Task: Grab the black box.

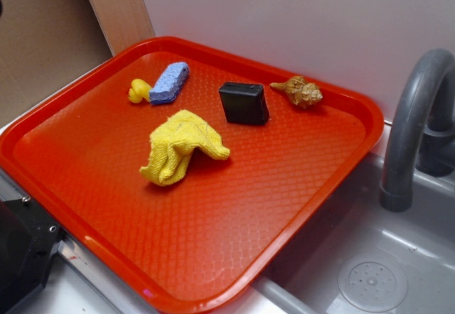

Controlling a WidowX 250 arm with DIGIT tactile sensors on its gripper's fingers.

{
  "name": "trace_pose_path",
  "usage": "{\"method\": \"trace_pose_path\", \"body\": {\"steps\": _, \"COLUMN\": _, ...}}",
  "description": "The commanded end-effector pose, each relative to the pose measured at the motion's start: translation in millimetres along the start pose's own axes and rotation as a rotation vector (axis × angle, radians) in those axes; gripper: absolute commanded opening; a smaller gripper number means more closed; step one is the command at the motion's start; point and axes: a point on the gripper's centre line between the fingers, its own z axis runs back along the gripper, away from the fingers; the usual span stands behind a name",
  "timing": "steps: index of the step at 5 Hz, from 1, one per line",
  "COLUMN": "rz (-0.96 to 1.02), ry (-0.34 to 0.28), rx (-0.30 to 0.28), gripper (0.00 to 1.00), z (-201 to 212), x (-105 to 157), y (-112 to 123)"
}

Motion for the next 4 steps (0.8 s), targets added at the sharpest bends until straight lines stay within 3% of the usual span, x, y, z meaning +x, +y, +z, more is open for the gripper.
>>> {"method": "trace_pose_path", "body": {"steps": 1, "rz": 0.000, "ry": 0.000, "rx": 0.000, "gripper": 1.00, "z": 0, "x": 0, "y": 0}}
{"method": "trace_pose_path", "body": {"steps": 2, "rz": -0.166, "ry": 0.042, "rx": 0.099, "gripper": 1.00, "z": -38, "x": 46, "y": 13}}
{"method": "trace_pose_path", "body": {"steps": 3, "rz": -0.283, "ry": 0.050, "rx": 0.132, "gripper": 1.00, "z": -63, "x": 95, "y": 19}}
{"method": "trace_pose_path", "body": {"steps": 4, "rz": -0.520, "ry": 0.036, "rx": 0.055, "gripper": 1.00, "z": -99, "x": 141, "y": 16}}
